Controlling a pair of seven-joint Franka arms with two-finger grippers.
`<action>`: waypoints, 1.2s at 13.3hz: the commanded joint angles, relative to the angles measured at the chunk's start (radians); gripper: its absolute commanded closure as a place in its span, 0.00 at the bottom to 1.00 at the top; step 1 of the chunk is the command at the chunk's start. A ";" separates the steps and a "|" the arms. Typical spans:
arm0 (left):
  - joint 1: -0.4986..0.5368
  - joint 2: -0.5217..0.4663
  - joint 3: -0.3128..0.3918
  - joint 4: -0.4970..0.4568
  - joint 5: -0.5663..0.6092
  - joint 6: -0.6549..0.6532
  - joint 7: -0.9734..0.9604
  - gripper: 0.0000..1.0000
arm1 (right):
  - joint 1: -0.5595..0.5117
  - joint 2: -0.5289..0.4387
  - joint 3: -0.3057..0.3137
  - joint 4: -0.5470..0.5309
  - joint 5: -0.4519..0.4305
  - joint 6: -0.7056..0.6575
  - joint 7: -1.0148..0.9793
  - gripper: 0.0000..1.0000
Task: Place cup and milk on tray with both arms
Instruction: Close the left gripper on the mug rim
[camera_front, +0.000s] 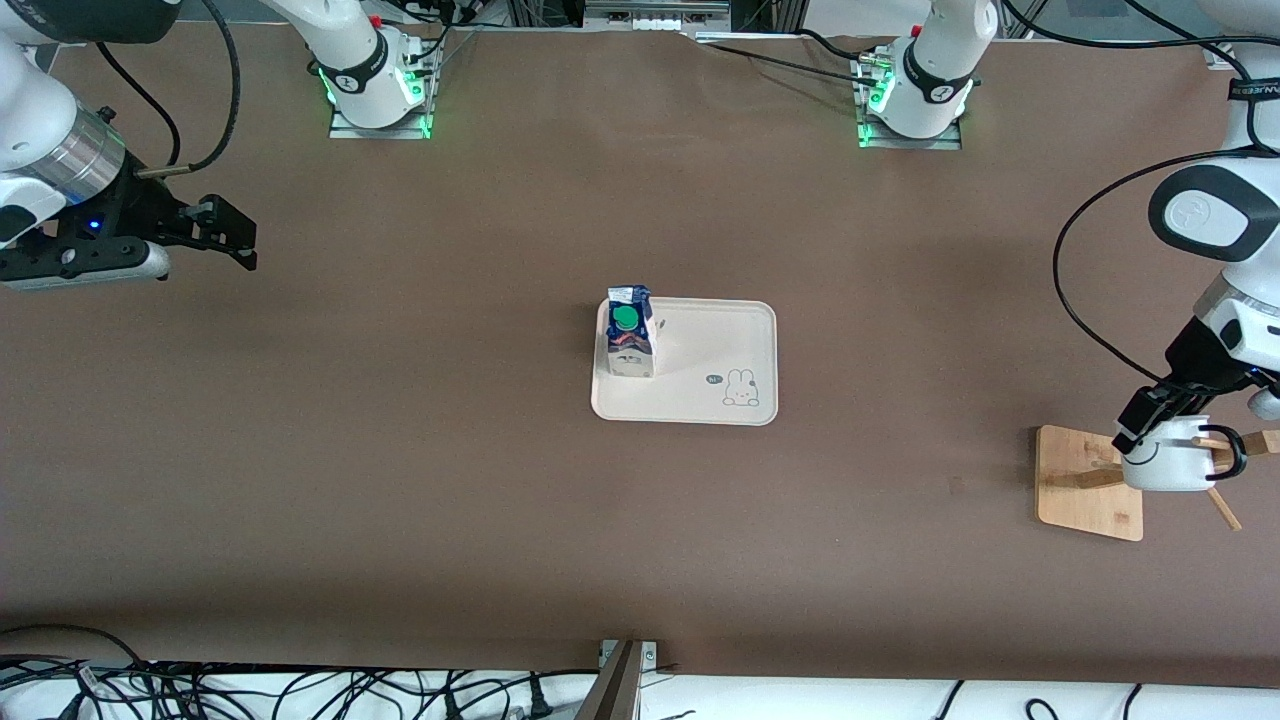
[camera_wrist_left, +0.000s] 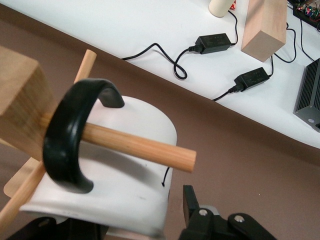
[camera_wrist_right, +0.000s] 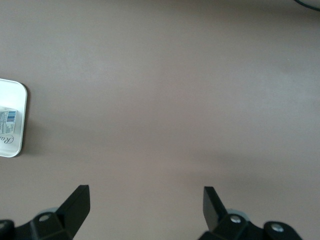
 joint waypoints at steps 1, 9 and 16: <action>0.006 -0.039 -0.008 -0.034 -0.028 0.009 0.029 0.59 | -0.004 0.010 0.004 0.015 -0.008 -0.015 -0.007 0.00; -0.003 -0.036 -0.014 -0.021 -0.030 0.007 -0.022 0.91 | -0.012 0.021 -0.001 0.018 -0.006 -0.014 -0.008 0.00; -0.005 -0.061 -0.051 -0.017 -0.024 0.004 -0.038 0.98 | -0.012 0.021 -0.001 0.018 -0.006 -0.048 -0.007 0.00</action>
